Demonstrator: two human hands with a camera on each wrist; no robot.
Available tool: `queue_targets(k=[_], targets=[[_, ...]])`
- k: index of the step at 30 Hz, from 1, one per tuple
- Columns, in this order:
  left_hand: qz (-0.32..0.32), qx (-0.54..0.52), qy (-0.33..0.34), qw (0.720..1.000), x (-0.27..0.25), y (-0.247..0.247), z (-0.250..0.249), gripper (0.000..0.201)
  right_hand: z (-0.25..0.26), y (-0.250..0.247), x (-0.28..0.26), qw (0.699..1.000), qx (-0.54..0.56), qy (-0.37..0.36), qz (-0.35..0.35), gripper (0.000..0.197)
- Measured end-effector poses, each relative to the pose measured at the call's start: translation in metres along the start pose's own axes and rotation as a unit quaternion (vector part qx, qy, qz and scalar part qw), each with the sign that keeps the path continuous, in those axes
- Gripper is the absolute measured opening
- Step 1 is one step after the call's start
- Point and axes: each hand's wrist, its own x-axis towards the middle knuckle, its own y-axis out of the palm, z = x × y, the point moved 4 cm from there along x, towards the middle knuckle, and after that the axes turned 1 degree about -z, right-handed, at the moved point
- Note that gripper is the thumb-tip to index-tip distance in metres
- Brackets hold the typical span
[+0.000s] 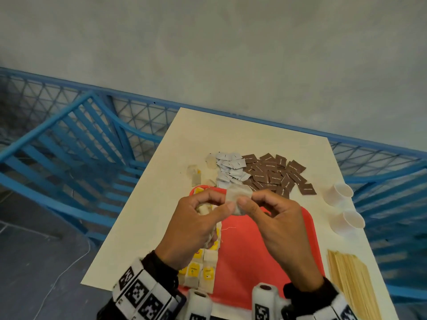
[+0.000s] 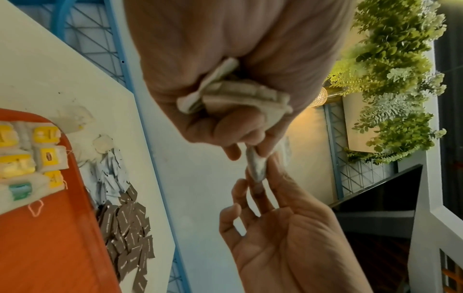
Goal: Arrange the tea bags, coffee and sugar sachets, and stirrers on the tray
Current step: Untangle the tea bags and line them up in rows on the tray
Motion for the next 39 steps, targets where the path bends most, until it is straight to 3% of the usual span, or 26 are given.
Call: queue_targets(k=[4, 7, 9, 12, 15, 21, 24, 27, 31, 36, 39], targets=[[-0.020, -0.010, -0.024, 0.999, 0.000, -0.011, 0.020, 0.017, -0.018, 0.012, -0.005, 0.999, 0.008, 0.033, 0.030, 0.004], [-0.030, -0.003, -0.065, 0.997, -0.005, -0.023, 0.040, 0.013, -0.051, 0.021, -0.008, 0.994, 0.007, 0.102, 0.048, 0.007], [-0.058, 0.016, -0.094, 0.994, -0.007, -0.036, 0.056, 0.007, -0.087, 0.024, -0.001, 0.984, -0.001, 0.173, 0.036, 0.008], [-0.095, 0.024, -0.148, 0.984, -0.014, -0.057, 0.076, 0.015, -0.154, 0.024, 0.024, 0.962, -0.091, 0.257, 0.019, 0.014], [-0.099, 0.010, -0.175, 0.980, -0.018, -0.068, 0.082, 0.017, -0.206, 0.025, 0.062, 0.942, -0.115, 0.316, -0.013, 0.014], [-0.111, 0.045, -0.199, 0.973, -0.023, -0.079, 0.085, 0.020, -0.249, 0.038, 0.112, 0.922, -0.178, 0.345, -0.009, 0.016], [-0.122, 0.053, -0.205, 0.970, -0.021, -0.083, 0.084, 0.021, -0.260, 0.046, 0.119, 0.906, -0.250, 0.339, 0.035, 0.028], [-0.122, 0.029, -0.207, 0.970, -0.020, -0.083, 0.079, 0.023, -0.256, 0.050, 0.122, 0.893, -0.307, 0.324, 0.050, 0.038], [-0.133, -0.093, -0.222, 0.961, -0.013, -0.079, 0.068, 0.041, -0.208, 0.042, 0.117, 0.928, -0.269, 0.259, -0.015, 0.030], [-0.106, -0.335, -0.273, 0.896, -0.003, -0.059, 0.066, 0.043, -0.092, 0.036, 0.055, 0.963, -0.207, 0.119, 0.129, 0.021], [-0.075, -0.383, -0.290, 0.874, -0.003, -0.042, 0.066, 0.042, -0.033, 0.034, 0.004, 0.967, -0.183, 0.014, 0.179, 0.013]])
